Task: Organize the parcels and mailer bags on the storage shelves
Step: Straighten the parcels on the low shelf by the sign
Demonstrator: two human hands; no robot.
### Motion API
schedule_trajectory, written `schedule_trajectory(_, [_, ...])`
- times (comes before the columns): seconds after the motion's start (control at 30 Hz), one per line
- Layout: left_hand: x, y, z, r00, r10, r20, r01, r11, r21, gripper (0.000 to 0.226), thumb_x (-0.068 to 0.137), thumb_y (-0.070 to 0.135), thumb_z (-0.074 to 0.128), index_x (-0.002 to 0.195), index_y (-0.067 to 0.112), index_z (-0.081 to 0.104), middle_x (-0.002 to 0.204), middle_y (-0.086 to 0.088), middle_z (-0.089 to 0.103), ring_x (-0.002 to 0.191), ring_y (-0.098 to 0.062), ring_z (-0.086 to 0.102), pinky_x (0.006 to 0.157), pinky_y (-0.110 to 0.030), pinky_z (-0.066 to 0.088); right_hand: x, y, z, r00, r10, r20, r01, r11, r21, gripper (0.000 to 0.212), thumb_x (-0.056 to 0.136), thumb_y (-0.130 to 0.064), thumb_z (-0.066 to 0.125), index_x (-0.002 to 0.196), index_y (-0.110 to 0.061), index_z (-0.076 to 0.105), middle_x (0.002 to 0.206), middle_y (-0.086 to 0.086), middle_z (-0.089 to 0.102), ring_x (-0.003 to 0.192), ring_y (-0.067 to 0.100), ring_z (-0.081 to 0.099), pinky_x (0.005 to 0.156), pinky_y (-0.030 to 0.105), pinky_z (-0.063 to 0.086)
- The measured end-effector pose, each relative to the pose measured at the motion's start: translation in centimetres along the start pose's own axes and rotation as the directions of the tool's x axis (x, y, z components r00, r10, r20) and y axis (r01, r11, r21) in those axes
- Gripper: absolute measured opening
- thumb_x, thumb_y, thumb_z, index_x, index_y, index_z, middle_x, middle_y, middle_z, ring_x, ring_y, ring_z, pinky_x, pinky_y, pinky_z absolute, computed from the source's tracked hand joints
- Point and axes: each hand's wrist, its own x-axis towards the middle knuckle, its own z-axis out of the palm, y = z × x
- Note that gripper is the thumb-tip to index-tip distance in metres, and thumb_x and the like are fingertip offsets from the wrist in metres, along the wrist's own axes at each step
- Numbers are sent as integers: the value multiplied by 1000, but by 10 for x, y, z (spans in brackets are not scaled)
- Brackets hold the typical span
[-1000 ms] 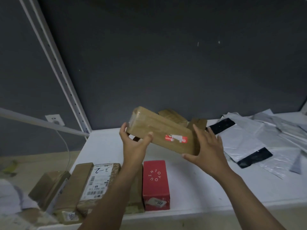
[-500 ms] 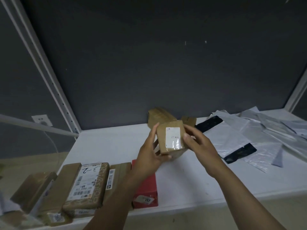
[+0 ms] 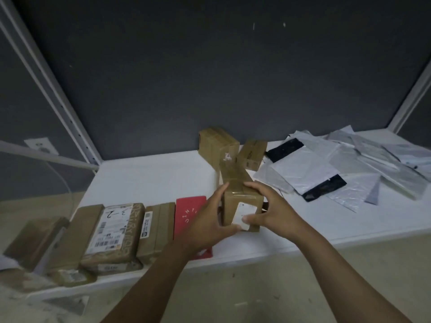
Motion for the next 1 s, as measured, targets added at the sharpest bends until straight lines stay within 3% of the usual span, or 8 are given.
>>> schedule_trajectory(0.17, [-12, -9, -7, 999, 0, 55, -16, 958, 288, 67, 87, 24, 69, 143, 37, 35, 143, 11, 44, 121, -1, 43, 92, -13, 37, -1, 32, 16, 989, 30, 141, 22, 934, -356, 96, 66, -26, 87, 144, -41, 34, 159, -9, 8, 141, 11, 24, 103, 17, 33])
schedule_trajectory(0.3, [-19, -26, -21, 996, -65, 54, 32, 880, 473, 60, 91, 31, 62, 145, 37, 35, 150, 7, 38, 136, -14, 34, 112, -37, 32, -2, 47, 24, 970, 29, 241, 94, 872, -481, 89, 70, -20, 85, 143, -40, 37, 160, -7, 9, 142, 14, 27, 107, 24, 39])
schedule_trajectory(0.37, [-21, -35, -30, 997, -67, 35, 39, 852, 521, 62, 92, 36, 60, 147, 35, 32, 153, 6, 35, 140, -16, 30, 115, -41, 29, -1, 49, 28, 966, 18, 258, 121, 851, -511, 88, 72, -18, 84, 143, -39, 37, 160, -7, 9, 142, 12, 27, 107, 19, 36])
schedule_trajectory(0.5, [-19, -55, -48, 995, -95, 4, 71, 770, 634, 77, 86, 60, 56, 150, 32, 26, 159, 8, 20, 145, -16, 17, 118, -40, 16, 2, 48, 35, 962, -2, 273, 156, 824, -544, 84, 76, -14, 80, 144, -38, 36, 161, -8, 6, 144, 10, 24, 107, 15, 32])
schedule_trajectory(0.6, [-15, -68, -57, 990, -138, 25, 75, 668, 741, 103, 64, 92, 25, 151, 36, 22, 161, 7, 9, 148, -19, 3, 119, -49, 5, 6, 48, 41, 959, 1, 283, 166, 807, -566, 83, 78, -9, 77, 144, -38, 36, 160, -11, 4, 144, 8, 21, 106, 12, 29])
schedule_trajectory(0.7, [-12, -78, -59, 987, -157, 47, 71, 667, 742, 120, 47, 101, 3, 151, 41, 15, 162, 8, 1, 148, -20, -7, 118, -53, 2, 8, 44, 45, 958, 9, 287, 171, 786, -594, 82, 79, -6, 75, 145, -35, 36, 161, -9, 5, 145, 9, 19, 106, 10, 23])
schedule_trajectory(0.83, [-10, -76, -61, 985, -151, 83, 39, 664, 747, 115, 52, 100, 7, 151, 41, 15, 162, 8, 1, 148, -22, -7, 119, -52, 4, 5, 31, 50, 961, 57, 269, 141, 738, -660, 80, 79, -4, 73, 145, -31, 37, 161, -5, 5, 144, 15, 24, 109, 18, 28])
schedule_trajectory(1.0, [-5, -66, -70, 975, -148, 163, -37, 621, 783, 88, 79, 81, 38, 152, 35, 17, 162, 4, 5, 148, -28, 0, 119, -50, 9, 3, 18, 57, 962, 150, 229, 71, 673, -736, 85, 76, -12, 77, 147, -28, 33, 161, -1, 5, 143, 18, 28, 112, 27, 32])
